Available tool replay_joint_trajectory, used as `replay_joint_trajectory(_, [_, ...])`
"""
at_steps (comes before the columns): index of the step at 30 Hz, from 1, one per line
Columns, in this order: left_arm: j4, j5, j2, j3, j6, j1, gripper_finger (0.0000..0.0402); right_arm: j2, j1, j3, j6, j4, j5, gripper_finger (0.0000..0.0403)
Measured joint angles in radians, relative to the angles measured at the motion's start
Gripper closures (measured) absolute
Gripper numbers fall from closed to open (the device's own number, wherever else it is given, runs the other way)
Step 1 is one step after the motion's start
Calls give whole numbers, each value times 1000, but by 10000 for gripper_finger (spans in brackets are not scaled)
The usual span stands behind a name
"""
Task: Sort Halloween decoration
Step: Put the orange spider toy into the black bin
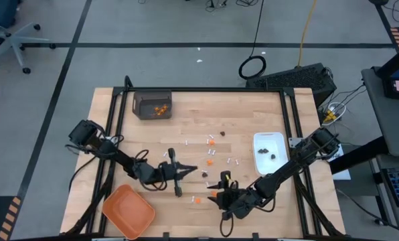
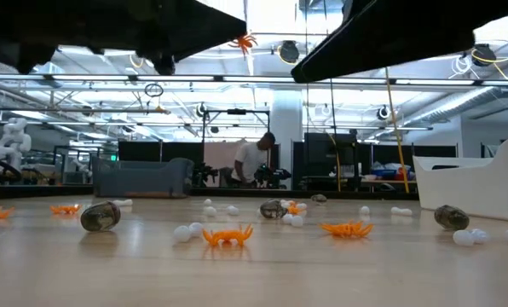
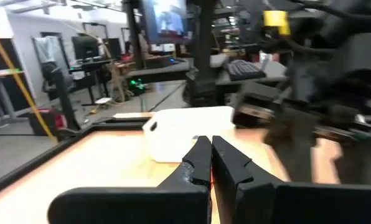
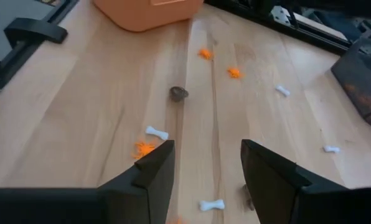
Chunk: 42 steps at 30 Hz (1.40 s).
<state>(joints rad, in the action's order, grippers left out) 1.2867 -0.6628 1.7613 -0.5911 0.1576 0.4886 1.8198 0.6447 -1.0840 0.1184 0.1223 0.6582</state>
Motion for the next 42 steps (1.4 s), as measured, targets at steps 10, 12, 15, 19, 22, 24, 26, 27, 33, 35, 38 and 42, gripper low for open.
replay_joint_trajectory(10, [-476,37,-344,0,-133,-134,401,0,6,0,51,-31,0,234])
replay_joint_trajectory(12, [-653,69,-438,0,-187,-179,401,0,6,0,49,-30,0,234])
replay_joint_trajectory(15, [-904,91,-564,-1,-264,-254,401,0,6,0,35,-30,0,234])
replay_joint_trajectory(19, [-1206,123,-699,-1,-376,-385,402,0,5,0,21,-30,0,234])
replay_joint_trajectory(22, [-1375,172,-766,-1,-437,-488,401,0,5,0,19,-29,0,234])
replay_joint_trajectory(24, [-1455,202,-792,-1,-440,-564,401,0,5,0,19,-30,0,234])
replay_joint_trajectory(26, [-1517,243,-797,-1,-440,-648,401,0,5,0,19,-29,0,234])
replay_joint_trajectory(27, [-1542,269,-797,-1,-441,-691,401,0,5,0,19,-29,0,234])
replay_joint_trajectory(33, [-1595,413,-747,0,-436,-917,401,0,5,0,21,-30,0,234])
replay_joint_trajectory(35, [-1584,415,-727,0,-438,-964,402,0,5,0,24,-29,0,234])
replay_joint_trajectory(38, [-1587,415,-698,0,-441,-1016,402,0,5,0,26,-29,0,234])
replay_joint_trajectory(42, [-1585,419,-657,0,-440,-1059,398,0,5,0,34,-29,0,234])
